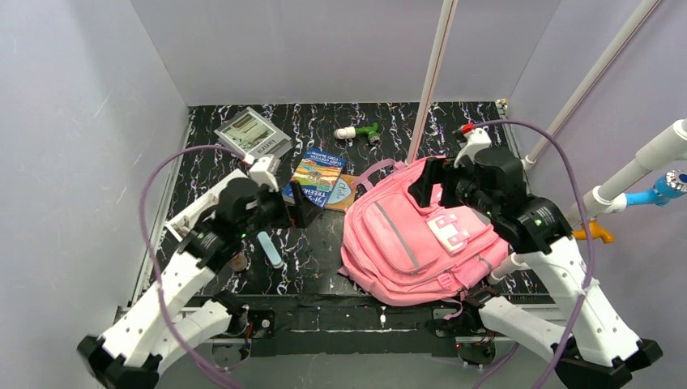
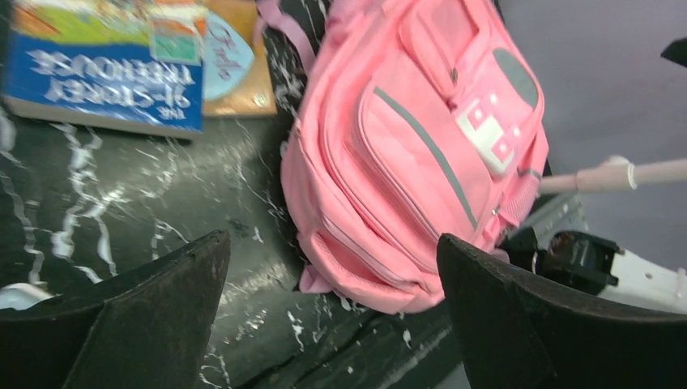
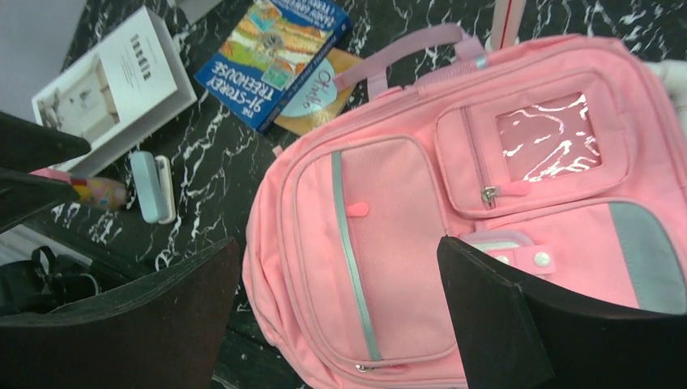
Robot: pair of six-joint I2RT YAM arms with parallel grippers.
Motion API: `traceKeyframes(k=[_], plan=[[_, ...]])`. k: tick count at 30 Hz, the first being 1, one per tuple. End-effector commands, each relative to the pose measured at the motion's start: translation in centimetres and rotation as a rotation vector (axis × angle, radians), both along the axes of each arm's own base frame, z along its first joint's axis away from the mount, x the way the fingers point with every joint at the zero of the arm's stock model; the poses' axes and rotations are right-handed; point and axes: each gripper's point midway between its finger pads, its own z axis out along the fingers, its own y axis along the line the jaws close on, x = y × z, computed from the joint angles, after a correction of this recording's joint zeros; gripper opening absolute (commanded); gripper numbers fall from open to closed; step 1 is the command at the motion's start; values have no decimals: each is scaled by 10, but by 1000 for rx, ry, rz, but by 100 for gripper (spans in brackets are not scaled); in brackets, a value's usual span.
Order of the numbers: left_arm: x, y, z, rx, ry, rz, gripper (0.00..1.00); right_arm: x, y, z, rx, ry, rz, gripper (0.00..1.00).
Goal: Pack the student bag
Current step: Unzip the student bag at the center of the board.
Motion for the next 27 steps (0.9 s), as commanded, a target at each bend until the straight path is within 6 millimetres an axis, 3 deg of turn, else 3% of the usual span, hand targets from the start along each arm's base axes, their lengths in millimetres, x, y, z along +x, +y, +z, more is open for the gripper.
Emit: traceKeyframes(k=[1, 5, 8, 11, 18, 21, 24, 26, 27], plan=[[-8, -46, -26, -103, 200, -158, 99, -5, 23, -26, -23, 76, 85, 100], [-2, -70, -53, -152, 324, -182, 99, -14, 40, -44, -137, 55, 71, 100], [-3, -83, -78, -122, 408, -160, 99, -30, 65, -58, -270, 29, 102, 100], [-9, -90, -107, -69, 462, -136, 93, -42, 83, -56, -349, -45, 100, 100], [-22, -98, -169, -9, 609, -101, 86, -29, 89, -56, -399, -123, 76, 100], [-16, -104, -176, -12, 608, -94, 83, -28, 98, -66, -414, -119, 100, 100], [-9, -114, -170, -57, 605, -99, 73, -25, 96, -81, -460, -106, 82, 100], [-6, -117, -167, -57, 594, -105, 65, -26, 93, -89, -484, -96, 76, 88], [-4, -118, -163, -53, 578, -108, 61, -26, 90, -91, -493, -88, 66, 87]])
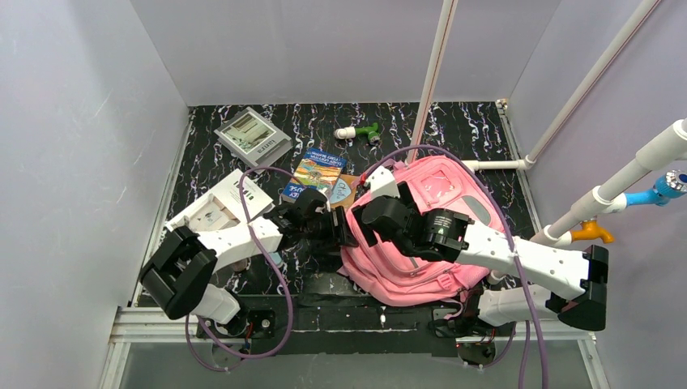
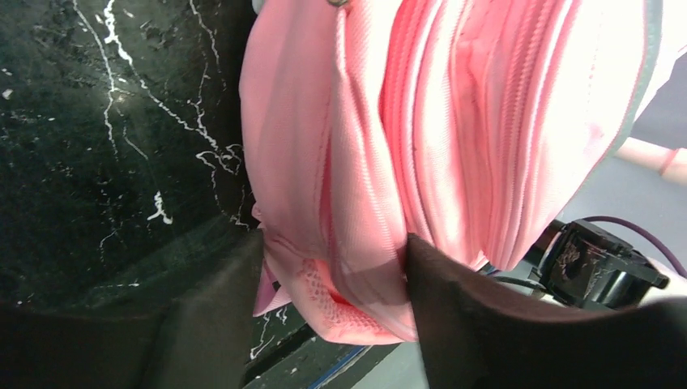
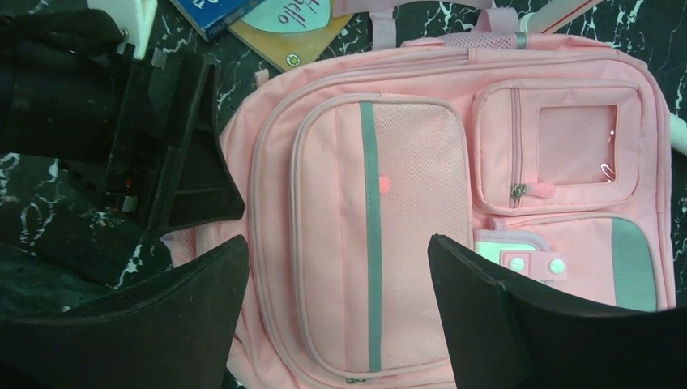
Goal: Pack the student bag
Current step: Unzip the student bag at the center of the board.
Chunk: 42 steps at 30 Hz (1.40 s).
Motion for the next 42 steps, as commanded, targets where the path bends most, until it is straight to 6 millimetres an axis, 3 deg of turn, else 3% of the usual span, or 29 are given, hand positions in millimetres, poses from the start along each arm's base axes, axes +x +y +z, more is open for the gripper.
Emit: traceKeyframes(k=[1, 4, 9, 12, 14, 18, 22, 26, 31, 38, 42], plan=[[17, -11, 24, -40, -81, 7, 54, 6, -7, -6, -22, -26, -62, 87], [25, -12, 39, -54, -127, 8, 30, 1, -13, -14, -30, 10, -73, 84], [32, -18, 52, -112, -118, 3, 3, -30, -21, -31, 4, 195, -82, 81], [35, -14, 60, -121, -129, 6, 0, -54, -37, -43, -23, 312, -79, 78], [37, -11, 67, -150, -117, 9, 0, -63, -47, -50, -19, 346, -76, 81], [36, -9, 86, -269, -52, 8, 0, -73, -39, -56, 74, 373, -18, 88], [29, -15, 109, -353, -2, -38, 0, -67, -34, -53, 189, 320, -23, 88], [26, -17, 127, -401, 1, -55, 0, -58, -42, -47, 248, 240, -41, 88], [27, -17, 139, -435, 4, -64, 0, -49, -58, -41, 307, 153, -72, 88], [32, -9, 154, -469, -14, -42, 0, -49, -79, -34, 392, 141, -171, 80], [33, -9, 164, -488, -25, -50, 0, -56, -77, -39, 441, 196, -191, 75]])
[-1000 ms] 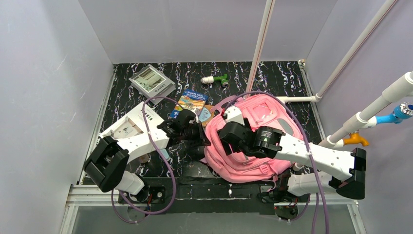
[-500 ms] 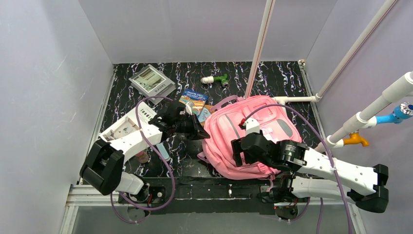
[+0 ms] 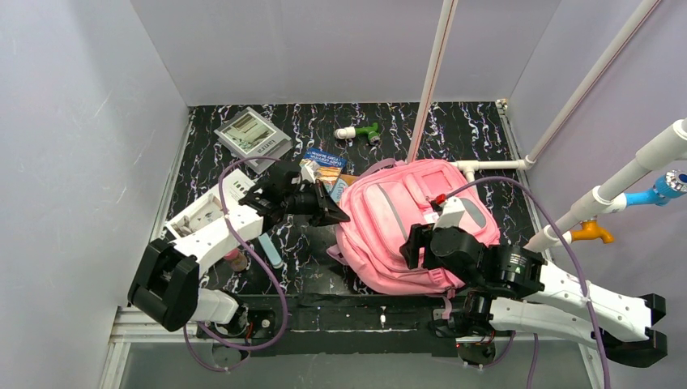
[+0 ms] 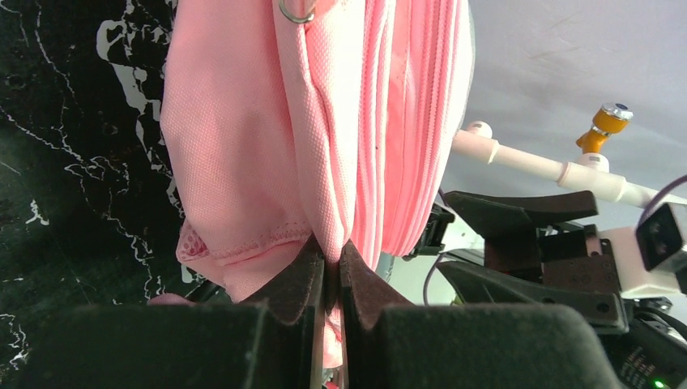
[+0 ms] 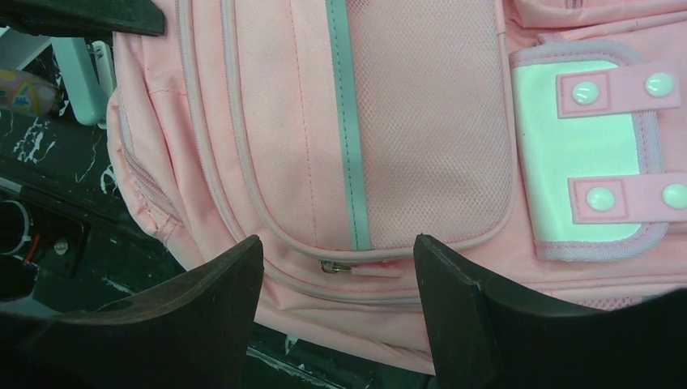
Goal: Pack the student bag
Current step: Unzip the student bag at the center of the board.
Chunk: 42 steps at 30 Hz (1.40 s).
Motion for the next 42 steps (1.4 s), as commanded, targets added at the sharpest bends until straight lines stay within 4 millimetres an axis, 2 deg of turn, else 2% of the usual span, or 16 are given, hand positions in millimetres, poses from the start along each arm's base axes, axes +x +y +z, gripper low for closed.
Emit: traceKeyframes(k=[1, 7, 12, 19, 22, 29, 35, 38, 42], plan=[[2, -8, 68, -148, -125, -52, 0, -2, 0, -6, 61, 46, -60, 75], [3, -8, 80, -168, -146, -54, 0, -7, 1, -24, 50, 107, -94, 75], [2, -5, 83, -175, -154, -50, 0, -5, 5, -39, 20, 116, -99, 70], [2, 0, 80, -173, -148, -41, 0, 3, 11, -40, -39, 83, -82, 63], [3, 2, 78, -172, -147, -35, 0, -3, 18, -42, -29, 103, -33, 55], [7, 4, 77, -168, -145, -28, 0, -18, 21, -49, -56, 172, 35, 59], [10, 4, 76, -167, -147, -26, 0, -21, 27, -50, -73, 196, 62, 52], [8, 4, 72, -163, -139, -26, 0, -18, 35, -44, -53, 174, 72, 44], [7, 6, 65, -153, -128, -22, 0, -17, 48, -36, -31, 168, 106, 27]])
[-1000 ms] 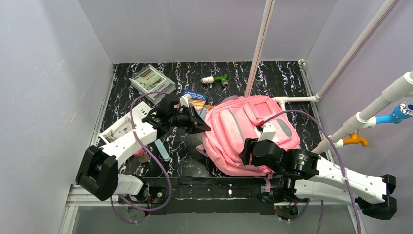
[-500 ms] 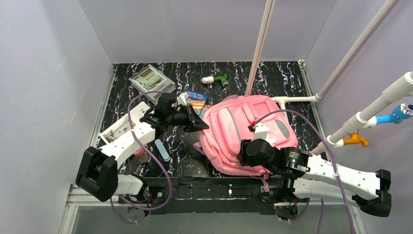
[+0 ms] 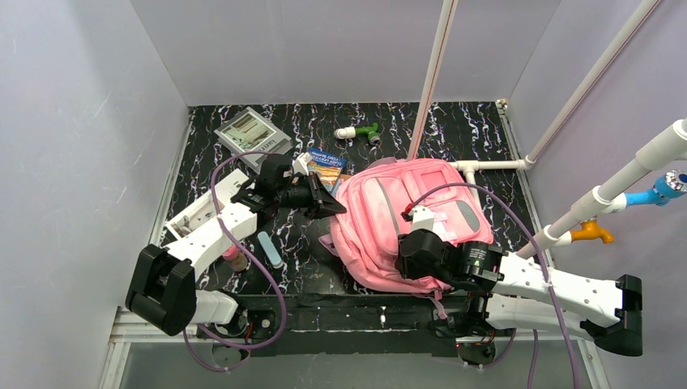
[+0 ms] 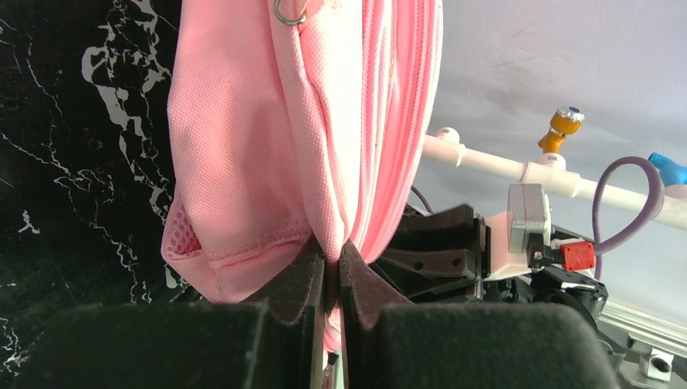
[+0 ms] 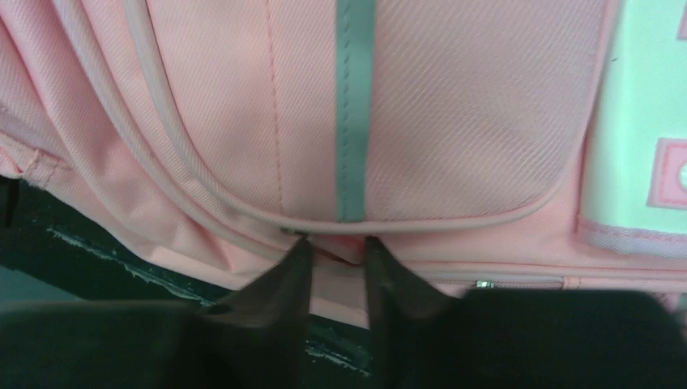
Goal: Pack the student bag
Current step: Unzip the student bag at the center of the board.
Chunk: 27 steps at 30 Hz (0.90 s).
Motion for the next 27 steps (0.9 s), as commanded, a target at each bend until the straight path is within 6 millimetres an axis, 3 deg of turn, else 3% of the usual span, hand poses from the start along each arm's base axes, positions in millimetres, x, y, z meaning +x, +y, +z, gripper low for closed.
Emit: traceKeyframes(k=[1, 10, 20, 24, 27], plan=[[-4, -2, 36, -89, -102, -37, 0, 3, 26, 26, 85, -18, 46, 23], [1, 0, 7, -33, -83, -26, 0, -10, 41, 42, 165, 37, 101, 3], [4, 5, -28, 61, -99, -15, 0, -34, 110, 77, 407, 189, 224, 1], [-6, 1, -33, 62, -110, -25, 0, -9, 119, 89, 427, 135, 94, 1], [-10, -3, -29, -8, -143, -1, 0, 17, 120, 96, 463, 105, -106, 1]])
